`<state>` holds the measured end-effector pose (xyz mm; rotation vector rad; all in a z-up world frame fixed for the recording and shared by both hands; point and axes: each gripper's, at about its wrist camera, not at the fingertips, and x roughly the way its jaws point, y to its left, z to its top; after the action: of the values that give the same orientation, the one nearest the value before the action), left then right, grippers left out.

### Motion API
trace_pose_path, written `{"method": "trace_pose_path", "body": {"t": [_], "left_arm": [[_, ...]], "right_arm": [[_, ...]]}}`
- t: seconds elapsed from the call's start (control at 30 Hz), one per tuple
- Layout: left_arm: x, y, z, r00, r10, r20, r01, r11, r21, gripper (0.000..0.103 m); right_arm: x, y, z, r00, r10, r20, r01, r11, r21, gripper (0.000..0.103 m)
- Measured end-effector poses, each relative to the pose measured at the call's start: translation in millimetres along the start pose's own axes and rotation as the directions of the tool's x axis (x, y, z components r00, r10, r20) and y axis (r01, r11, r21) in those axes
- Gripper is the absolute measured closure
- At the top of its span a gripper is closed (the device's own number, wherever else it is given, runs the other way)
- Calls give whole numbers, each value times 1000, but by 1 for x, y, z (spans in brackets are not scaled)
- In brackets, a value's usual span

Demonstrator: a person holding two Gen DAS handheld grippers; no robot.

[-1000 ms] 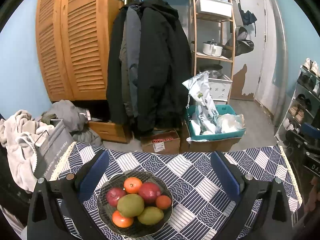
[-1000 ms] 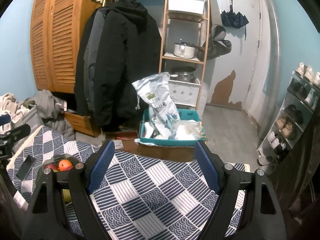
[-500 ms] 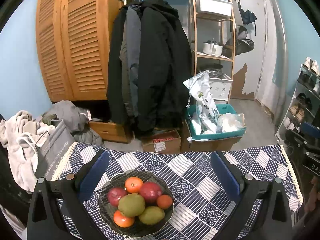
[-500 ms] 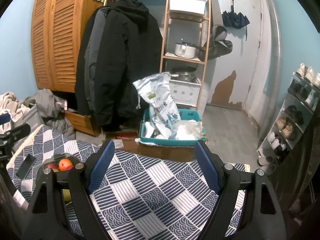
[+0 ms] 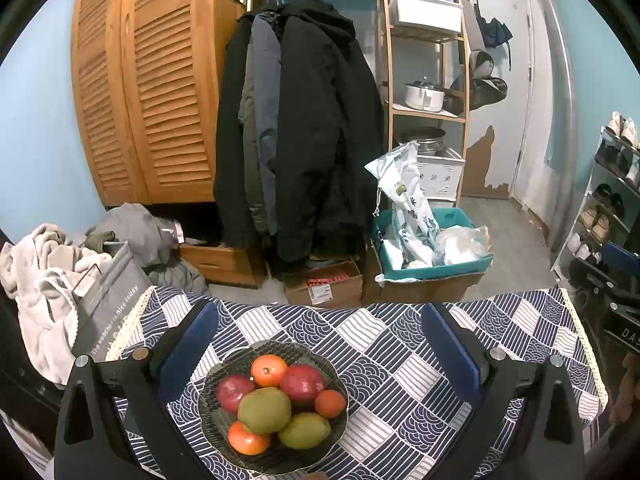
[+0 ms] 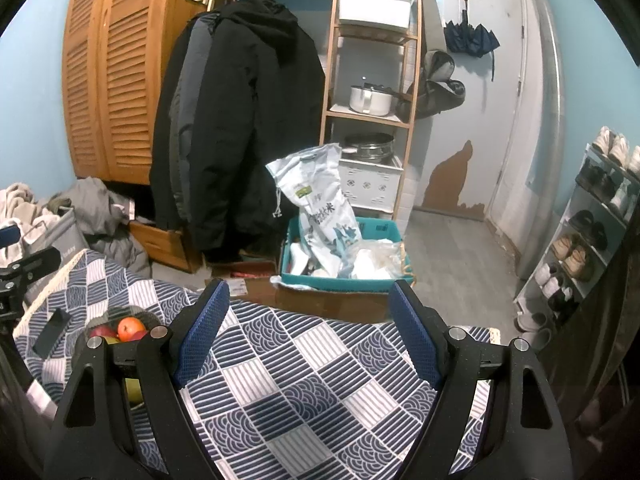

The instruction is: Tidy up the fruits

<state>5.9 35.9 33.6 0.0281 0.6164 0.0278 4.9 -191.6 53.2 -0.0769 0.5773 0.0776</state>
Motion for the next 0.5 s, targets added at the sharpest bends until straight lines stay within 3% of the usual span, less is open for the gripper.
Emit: {"method": "trace_pose_path", "body": {"t": [0.5], "left_arm": [[0,4,0,1000,1,-1,-1,1000,1,1]], "right_arm": [[0,-1,1,1000,1,-1,-1,1000,2,22]]}}
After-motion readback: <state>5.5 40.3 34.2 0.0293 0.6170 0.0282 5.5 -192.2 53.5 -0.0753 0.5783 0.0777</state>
